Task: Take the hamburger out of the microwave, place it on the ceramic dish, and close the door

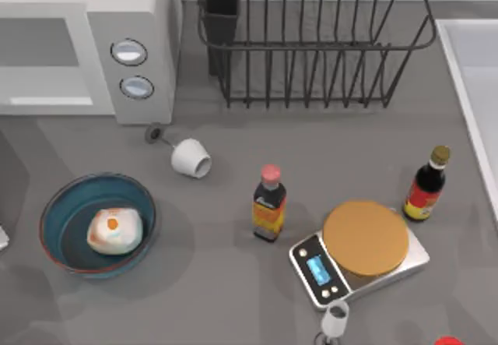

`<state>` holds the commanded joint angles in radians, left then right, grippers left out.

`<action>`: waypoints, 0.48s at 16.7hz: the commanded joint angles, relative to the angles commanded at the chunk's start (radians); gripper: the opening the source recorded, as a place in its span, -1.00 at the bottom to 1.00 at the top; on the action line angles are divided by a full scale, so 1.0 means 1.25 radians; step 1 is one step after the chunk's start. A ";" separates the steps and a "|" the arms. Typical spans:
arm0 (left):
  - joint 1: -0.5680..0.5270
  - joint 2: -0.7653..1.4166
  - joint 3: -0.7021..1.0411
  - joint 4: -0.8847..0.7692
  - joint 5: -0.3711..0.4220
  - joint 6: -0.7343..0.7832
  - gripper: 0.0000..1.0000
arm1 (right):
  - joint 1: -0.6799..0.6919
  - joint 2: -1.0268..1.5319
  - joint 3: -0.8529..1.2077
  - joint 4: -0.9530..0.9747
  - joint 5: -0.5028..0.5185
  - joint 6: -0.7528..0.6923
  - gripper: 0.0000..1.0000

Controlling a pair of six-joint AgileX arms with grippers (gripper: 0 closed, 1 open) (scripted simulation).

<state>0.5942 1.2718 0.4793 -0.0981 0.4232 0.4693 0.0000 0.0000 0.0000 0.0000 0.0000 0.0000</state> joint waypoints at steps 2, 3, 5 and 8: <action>-0.012 -0.011 -0.009 0.002 -0.006 -0.012 -1.00 | 0.000 0.000 0.000 0.000 0.000 0.000 1.00; -0.012 -0.011 -0.009 0.002 -0.006 -0.012 -1.00 | 0.000 0.000 0.000 0.000 0.000 0.000 1.00; -0.008 -0.007 -0.007 0.001 -0.003 -0.012 -1.00 | 0.000 0.000 0.000 0.000 0.000 0.000 1.00; -0.038 -0.019 -0.015 0.002 -0.027 -0.038 -1.00 | 0.000 0.000 0.000 0.000 0.000 0.000 1.00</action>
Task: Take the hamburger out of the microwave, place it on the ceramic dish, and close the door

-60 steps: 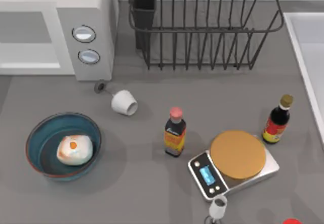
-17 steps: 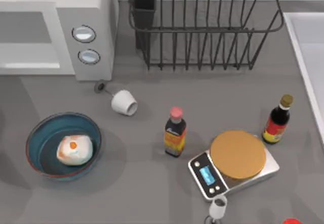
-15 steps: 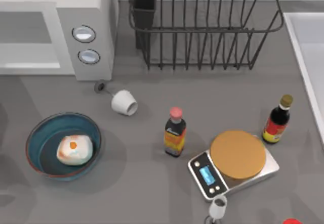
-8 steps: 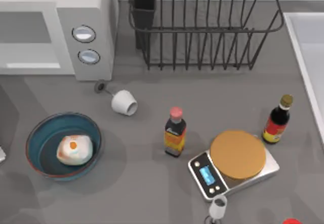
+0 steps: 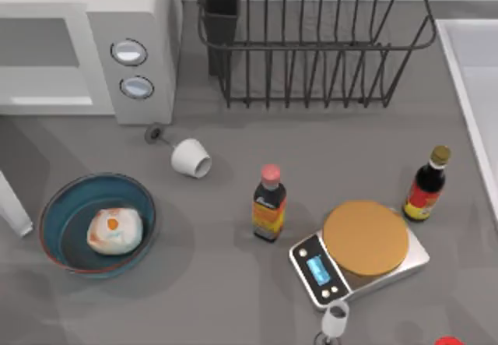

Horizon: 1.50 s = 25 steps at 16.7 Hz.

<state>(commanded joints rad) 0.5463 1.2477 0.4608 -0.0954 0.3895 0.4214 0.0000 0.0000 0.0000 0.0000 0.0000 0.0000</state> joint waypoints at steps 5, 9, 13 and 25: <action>-0.198 -0.072 -0.046 0.007 -0.125 -0.142 -1.00 | 0.000 0.000 0.000 0.000 0.000 0.000 1.00; -0.350 -0.136 -0.085 0.014 -0.228 -0.259 -1.00 | 0.000 0.000 0.000 0.000 0.000 0.000 1.00; -0.378 -0.153 -0.094 0.016 -0.253 -0.286 -1.00 | 0.000 0.000 0.000 0.000 0.000 0.000 1.00; -0.399 0.177 0.094 0.141 -0.265 -0.298 -1.00 | 0.000 0.000 0.000 0.000 0.000 0.000 1.00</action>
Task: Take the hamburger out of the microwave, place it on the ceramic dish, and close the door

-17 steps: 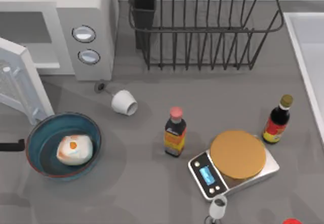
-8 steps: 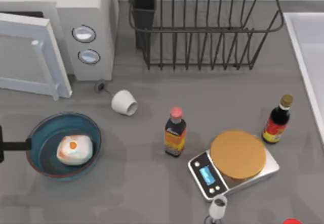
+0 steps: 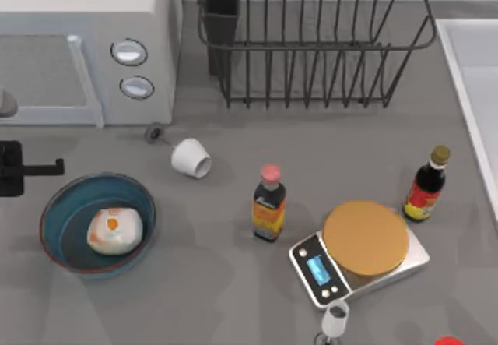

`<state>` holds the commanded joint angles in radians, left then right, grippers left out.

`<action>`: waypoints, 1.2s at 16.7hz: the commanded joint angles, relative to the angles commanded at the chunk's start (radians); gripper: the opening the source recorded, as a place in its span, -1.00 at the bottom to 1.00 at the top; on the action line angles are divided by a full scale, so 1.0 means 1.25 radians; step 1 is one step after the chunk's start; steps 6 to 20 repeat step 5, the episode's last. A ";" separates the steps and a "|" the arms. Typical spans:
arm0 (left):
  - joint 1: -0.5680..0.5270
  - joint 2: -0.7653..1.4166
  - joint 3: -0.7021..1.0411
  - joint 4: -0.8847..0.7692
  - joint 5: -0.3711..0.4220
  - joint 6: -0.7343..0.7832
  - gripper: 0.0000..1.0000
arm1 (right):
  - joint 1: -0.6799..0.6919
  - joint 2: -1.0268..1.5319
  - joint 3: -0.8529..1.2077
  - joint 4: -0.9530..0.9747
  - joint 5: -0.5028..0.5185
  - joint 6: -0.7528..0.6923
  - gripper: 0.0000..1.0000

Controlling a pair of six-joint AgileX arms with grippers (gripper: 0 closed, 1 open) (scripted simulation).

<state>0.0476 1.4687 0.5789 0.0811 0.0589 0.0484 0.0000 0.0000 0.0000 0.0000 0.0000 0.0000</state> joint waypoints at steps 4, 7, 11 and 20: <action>-0.008 0.079 0.055 0.040 -0.005 -0.005 -1.00 | 0.000 0.000 0.000 0.000 0.000 0.000 1.00; -0.008 0.080 0.055 0.040 -0.005 -0.005 -1.00 | 0.000 0.000 0.000 0.000 0.000 0.000 1.00; -0.008 0.080 0.055 0.040 -0.005 -0.005 -1.00 | 0.000 0.000 0.000 0.000 0.000 0.000 1.00; -0.008 0.080 0.055 0.040 -0.005 -0.005 -1.00 | 0.000 0.000 0.000 0.000 0.000 0.000 1.00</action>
